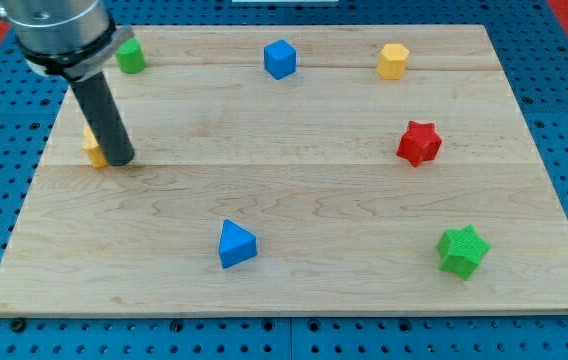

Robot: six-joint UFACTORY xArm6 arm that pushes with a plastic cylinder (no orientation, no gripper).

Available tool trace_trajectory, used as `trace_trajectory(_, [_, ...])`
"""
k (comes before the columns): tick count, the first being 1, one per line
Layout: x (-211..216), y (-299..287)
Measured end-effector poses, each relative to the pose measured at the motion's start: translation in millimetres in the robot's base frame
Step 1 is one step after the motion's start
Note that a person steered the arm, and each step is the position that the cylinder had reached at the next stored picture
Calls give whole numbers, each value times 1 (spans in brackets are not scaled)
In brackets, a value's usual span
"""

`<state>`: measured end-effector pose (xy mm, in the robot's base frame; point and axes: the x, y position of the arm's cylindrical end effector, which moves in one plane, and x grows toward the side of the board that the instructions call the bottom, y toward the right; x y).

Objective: Push the yellow heart to the center left

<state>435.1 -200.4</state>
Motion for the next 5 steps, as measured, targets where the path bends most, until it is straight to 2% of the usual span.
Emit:
trace_trajectory(1, [-3,-16])
trace_trajectory(5, [-3,-13])
